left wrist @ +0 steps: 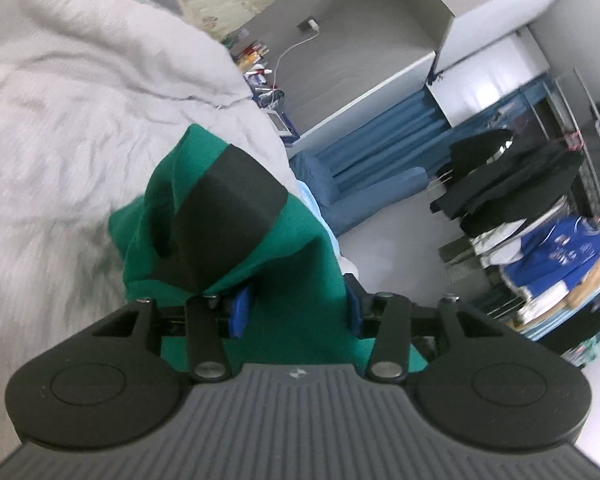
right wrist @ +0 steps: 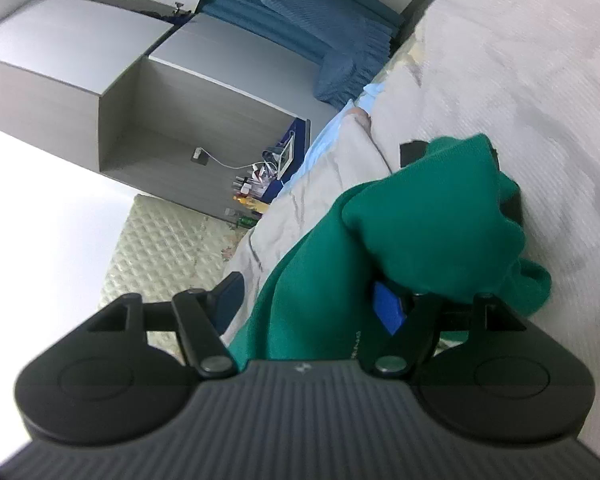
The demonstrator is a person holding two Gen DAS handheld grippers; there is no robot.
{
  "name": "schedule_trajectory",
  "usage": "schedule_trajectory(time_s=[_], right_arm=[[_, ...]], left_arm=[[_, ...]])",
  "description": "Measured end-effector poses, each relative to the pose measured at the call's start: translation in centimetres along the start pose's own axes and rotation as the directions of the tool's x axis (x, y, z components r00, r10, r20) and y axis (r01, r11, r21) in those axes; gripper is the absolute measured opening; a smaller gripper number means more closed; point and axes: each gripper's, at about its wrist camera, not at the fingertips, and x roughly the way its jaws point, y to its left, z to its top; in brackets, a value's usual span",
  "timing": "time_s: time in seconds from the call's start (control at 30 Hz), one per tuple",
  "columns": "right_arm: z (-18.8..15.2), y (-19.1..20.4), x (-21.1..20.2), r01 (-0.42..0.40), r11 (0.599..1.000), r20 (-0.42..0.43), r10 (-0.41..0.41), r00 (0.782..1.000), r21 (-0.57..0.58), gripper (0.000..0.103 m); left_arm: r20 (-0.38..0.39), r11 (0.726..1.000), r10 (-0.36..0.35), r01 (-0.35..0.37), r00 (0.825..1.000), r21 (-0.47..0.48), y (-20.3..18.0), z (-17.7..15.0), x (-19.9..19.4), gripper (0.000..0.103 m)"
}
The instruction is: Fold large clothes
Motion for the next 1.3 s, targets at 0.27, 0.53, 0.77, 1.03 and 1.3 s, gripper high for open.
schedule_trajectory(time_s=[0.27, 0.53, 0.77, 1.03, 1.3], right_arm=[[3.0, -0.1, 4.6, 0.031, 0.997, -0.006, -0.031, 0.999, -0.074, 0.073], [4.6, -0.6, 9.4, 0.048, 0.974, 0.005, -0.048, 0.999, -0.22, 0.069], [6.1, -1.8, 12.8, 0.067, 0.945, 0.005, -0.069, 0.998, -0.32, 0.068], [5.2, -1.5, 15.4, 0.139, 0.854, 0.033, -0.142, 0.989, -0.501, 0.068], [3.3, 1.5, 12.9, 0.185, 0.783, 0.108, -0.151, 0.983, -0.594, 0.069]], left_arm=[[0.005, 0.997, -0.028, 0.028, 1.0, 0.074, -0.4, 2.6, 6.0, 0.052], [0.073, 0.98, -0.051, 0.036, 0.996, 0.196, 1.2, 3.6, 12.2, 0.053], [0.072, 0.965, 0.039, -0.056, 0.997, 0.257, 3.5, 4.0, 16.9, 0.053], [0.04, 0.927, 0.143, -0.148, 0.989, 0.343, 5.3, 3.9, 20.6, 0.053], [0.079, 0.885, 0.128, -0.15, 0.989, 0.44, 2.6, 3.2, 18.0, 0.057]])
